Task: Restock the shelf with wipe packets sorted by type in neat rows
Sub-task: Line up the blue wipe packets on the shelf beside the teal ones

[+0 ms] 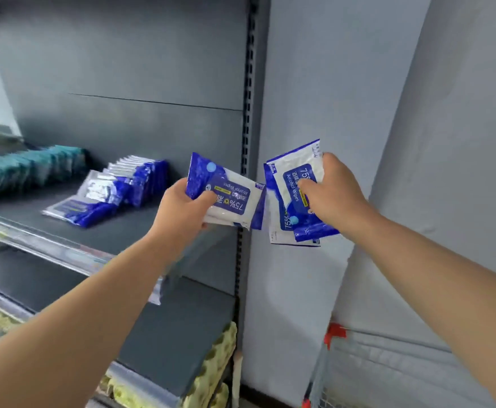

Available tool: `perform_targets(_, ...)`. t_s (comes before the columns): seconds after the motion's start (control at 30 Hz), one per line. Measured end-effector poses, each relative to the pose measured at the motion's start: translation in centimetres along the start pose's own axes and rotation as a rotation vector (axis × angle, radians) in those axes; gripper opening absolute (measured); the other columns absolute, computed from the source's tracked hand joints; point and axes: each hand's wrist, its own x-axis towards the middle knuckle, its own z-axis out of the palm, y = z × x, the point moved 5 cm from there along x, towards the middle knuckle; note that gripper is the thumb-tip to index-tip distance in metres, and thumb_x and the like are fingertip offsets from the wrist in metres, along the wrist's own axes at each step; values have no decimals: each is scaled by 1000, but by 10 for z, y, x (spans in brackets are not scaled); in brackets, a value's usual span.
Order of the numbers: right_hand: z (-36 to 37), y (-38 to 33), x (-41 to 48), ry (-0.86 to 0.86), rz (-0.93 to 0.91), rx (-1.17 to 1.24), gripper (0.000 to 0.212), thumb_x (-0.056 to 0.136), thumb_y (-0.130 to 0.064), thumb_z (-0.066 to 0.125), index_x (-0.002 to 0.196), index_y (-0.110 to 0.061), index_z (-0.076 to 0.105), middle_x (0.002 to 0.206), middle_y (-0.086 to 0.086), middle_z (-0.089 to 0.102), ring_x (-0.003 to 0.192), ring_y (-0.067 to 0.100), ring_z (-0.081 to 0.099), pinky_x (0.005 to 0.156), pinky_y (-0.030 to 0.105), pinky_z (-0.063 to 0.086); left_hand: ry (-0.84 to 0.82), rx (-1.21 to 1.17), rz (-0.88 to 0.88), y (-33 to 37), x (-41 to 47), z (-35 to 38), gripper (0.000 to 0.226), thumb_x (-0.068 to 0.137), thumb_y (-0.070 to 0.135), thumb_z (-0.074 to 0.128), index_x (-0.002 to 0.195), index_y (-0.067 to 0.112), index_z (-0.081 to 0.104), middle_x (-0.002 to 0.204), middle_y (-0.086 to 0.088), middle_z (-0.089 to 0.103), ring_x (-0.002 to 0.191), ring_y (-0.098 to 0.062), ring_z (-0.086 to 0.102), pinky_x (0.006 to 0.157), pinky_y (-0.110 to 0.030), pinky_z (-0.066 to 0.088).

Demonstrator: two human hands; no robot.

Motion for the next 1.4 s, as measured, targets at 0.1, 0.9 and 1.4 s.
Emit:
perform_targets(0.1,64,-52,20,-63,22,49,14,87,-10,53,101,-9,52,93,3,62,79,24,61,60,30,45,79,36,-11,-7,34,-83,7,87,15,58,88,15,64,77,3,67,68,-14,60,61,-32,56)
perform_targets(0.9,297,-147,114,-273,148,68,52,89,-34,64,135,-13,50,129,2,58,112,12,57,88,23,44,-400,-84,-181,-103,231,-253,38,81,7,72,117,11,62,100,-8,74,87,-21,72,77,-33,60)
perform_targets(1.4,336,-207,116,-243,256,376,28,89,-2,61,116,-11,59,97,5,73,80,11,72,63,28,59,-710,-161,-157,-103,284,-267,20,89,15,64,108,10,66,101,-8,74,86,-18,69,73,-26,56)
